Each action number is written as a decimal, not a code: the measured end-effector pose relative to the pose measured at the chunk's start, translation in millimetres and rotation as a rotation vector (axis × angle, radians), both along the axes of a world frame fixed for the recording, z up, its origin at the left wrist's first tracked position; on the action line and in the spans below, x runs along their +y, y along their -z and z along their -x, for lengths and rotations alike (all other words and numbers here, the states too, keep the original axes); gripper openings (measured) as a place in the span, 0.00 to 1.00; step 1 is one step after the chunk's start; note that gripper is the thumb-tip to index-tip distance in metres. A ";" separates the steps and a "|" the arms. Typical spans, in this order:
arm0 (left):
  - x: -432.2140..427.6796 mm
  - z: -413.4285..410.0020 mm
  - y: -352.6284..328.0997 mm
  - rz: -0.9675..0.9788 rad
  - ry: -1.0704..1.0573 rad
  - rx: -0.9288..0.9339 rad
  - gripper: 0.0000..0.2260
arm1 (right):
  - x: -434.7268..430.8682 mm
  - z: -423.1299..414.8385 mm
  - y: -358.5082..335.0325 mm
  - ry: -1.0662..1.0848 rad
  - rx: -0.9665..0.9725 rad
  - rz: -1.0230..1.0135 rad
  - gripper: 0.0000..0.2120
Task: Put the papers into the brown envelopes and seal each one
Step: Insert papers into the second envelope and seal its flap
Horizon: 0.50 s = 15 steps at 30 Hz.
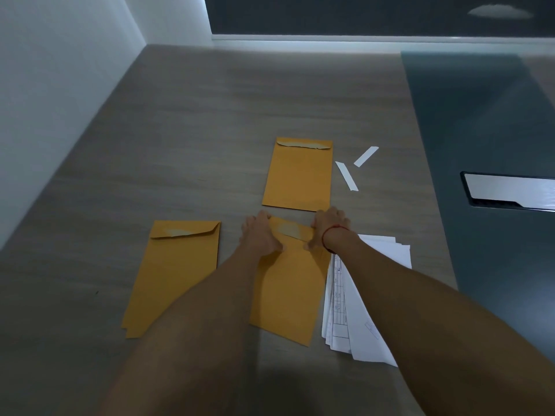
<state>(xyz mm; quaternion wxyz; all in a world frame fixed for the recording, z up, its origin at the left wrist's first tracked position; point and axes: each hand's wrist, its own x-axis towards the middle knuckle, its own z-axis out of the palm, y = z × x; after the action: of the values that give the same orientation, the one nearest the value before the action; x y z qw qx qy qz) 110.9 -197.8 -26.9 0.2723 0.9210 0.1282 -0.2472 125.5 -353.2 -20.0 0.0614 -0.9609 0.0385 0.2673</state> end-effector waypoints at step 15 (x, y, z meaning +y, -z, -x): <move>15.3 -5.9 -9.3 0.215 -0.114 0.097 0.24 | -9.8 -24.9 -3.9 -0.023 0.078 -0.373 0.17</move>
<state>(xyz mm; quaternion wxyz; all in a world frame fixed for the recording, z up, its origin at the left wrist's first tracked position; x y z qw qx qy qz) 116.7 -182.5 -17.7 0.3766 0.8648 0.1661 -0.2877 150.4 -363.1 -16.1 0.2340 -0.9221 -0.0203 0.3074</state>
